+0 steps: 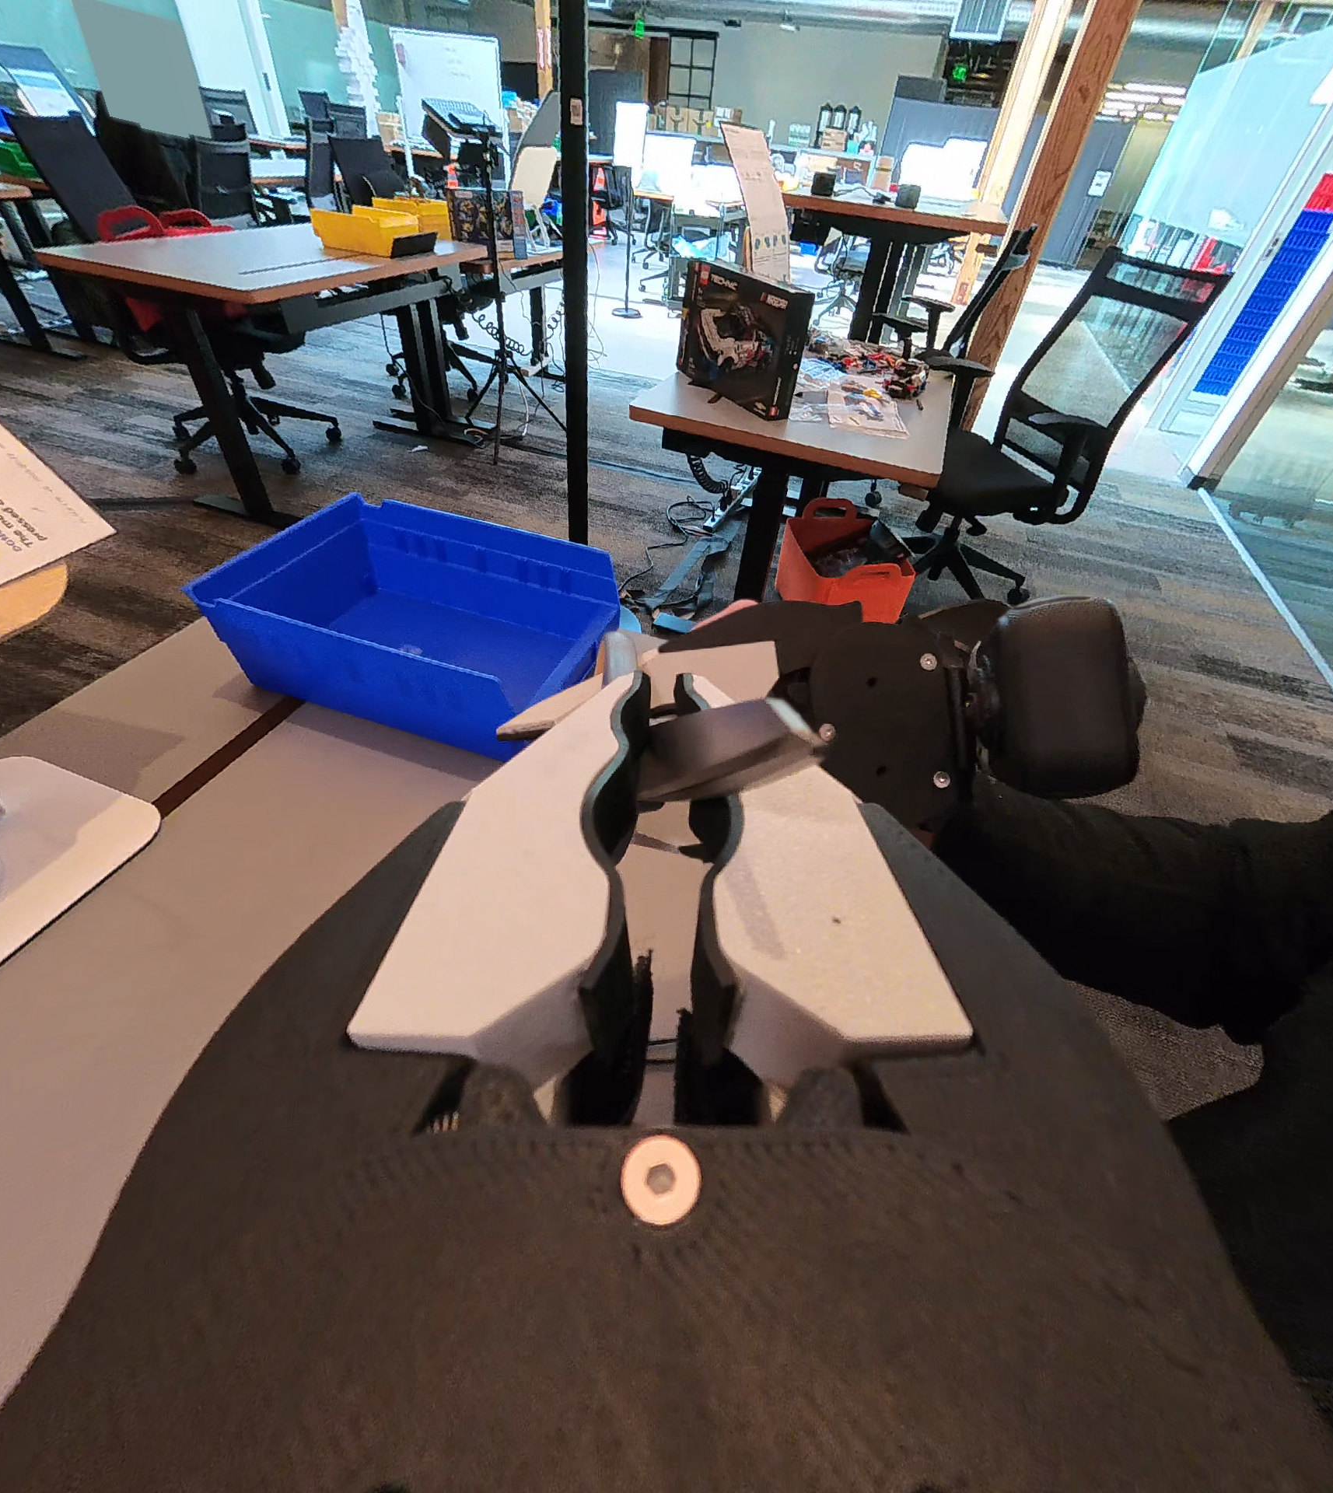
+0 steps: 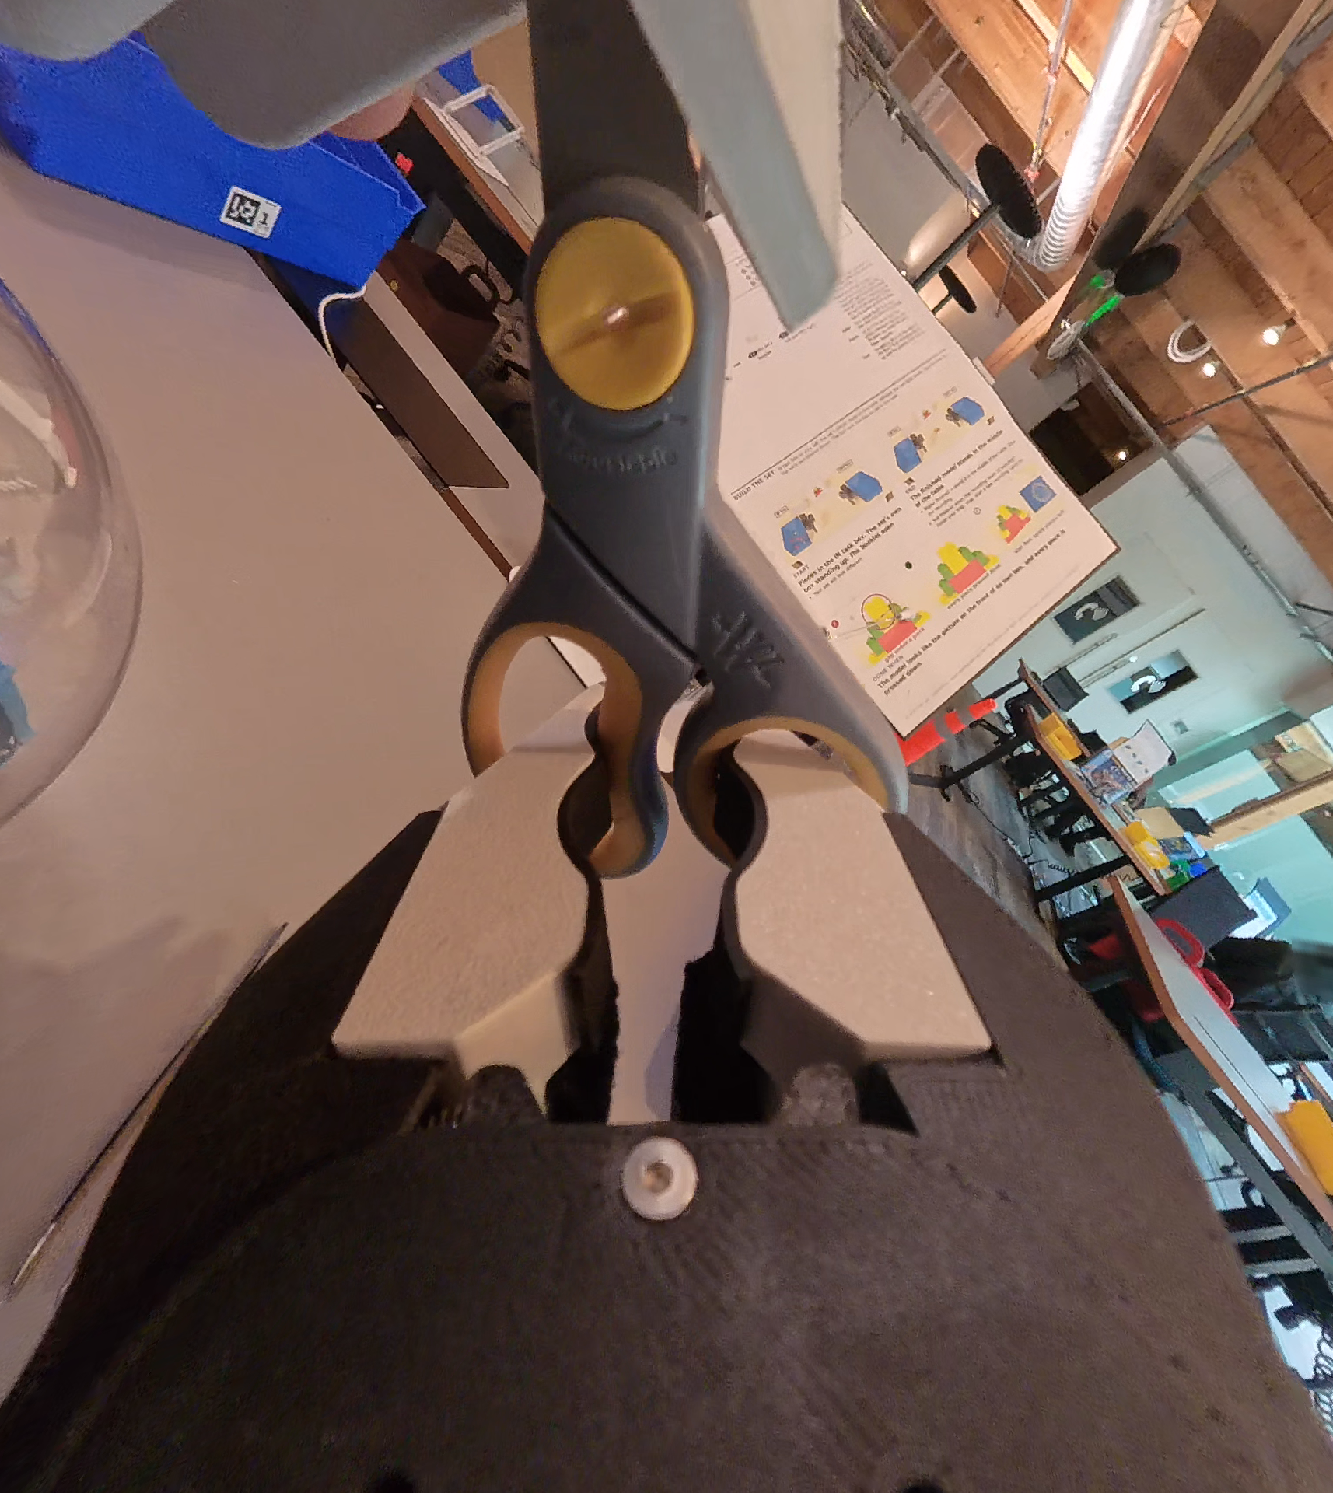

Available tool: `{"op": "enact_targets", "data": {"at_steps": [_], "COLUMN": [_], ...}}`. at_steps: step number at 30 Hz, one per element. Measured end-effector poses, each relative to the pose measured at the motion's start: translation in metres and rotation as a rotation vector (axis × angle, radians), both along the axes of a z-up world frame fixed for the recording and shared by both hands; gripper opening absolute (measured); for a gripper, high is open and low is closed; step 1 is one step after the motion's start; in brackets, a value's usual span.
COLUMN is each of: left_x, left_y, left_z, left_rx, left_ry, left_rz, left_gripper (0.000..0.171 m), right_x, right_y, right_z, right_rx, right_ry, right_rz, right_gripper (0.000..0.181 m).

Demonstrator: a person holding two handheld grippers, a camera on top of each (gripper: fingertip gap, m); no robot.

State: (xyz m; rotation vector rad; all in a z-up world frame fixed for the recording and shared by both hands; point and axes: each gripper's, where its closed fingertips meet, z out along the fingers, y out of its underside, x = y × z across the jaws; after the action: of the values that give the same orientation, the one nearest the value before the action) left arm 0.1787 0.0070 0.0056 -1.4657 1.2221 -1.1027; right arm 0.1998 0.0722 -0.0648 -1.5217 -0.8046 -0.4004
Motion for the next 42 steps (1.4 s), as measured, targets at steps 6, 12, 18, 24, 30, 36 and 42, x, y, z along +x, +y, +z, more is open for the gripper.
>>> {"op": "enact_targets", "data": {"at_steps": [6,12,18,24,30,36,42], "left_x": [0.004,0.003,0.0,0.001,-0.007,-0.015,-0.021], "left_y": [0.003,0.025,0.03,0.029,0.026,0.012,0.01], "left_z": [0.013,0.017,0.006,0.016,0.022,0.025,0.023], "left_rx": [-0.025,-0.201,-0.27,-0.214,-0.124,-0.102,-0.072], "left_ry": [-0.055,-0.192,-0.216,-0.201,-0.178,-0.184,-0.154], "left_rz": [0.027,0.106,0.163,0.123,0.102,0.052,0.045], "left_gripper": [0.003,0.0,0.004,0.009,0.032,0.034,0.035], "right_x": [0.008,0.016,0.011,0.009,0.011,0.008,0.007], "right_y": [0.004,0.016,0.034,0.035,0.028,0.023,0.024], "right_z": [0.019,0.033,0.02,0.026,0.043,0.055,0.063], "right_rx": [0.121,0.217,0.145,0.106,0.141,0.123,0.137], "right_ry": [-0.015,-0.025,-0.038,-0.033,-0.038,0.034,0.044], "right_rz": [-0.05,-0.148,-0.099,-0.05,-0.003,0.052,0.032], "right_gripper": [0.019,0.026,0.023,0.019,0.019,0.033,0.035]}}
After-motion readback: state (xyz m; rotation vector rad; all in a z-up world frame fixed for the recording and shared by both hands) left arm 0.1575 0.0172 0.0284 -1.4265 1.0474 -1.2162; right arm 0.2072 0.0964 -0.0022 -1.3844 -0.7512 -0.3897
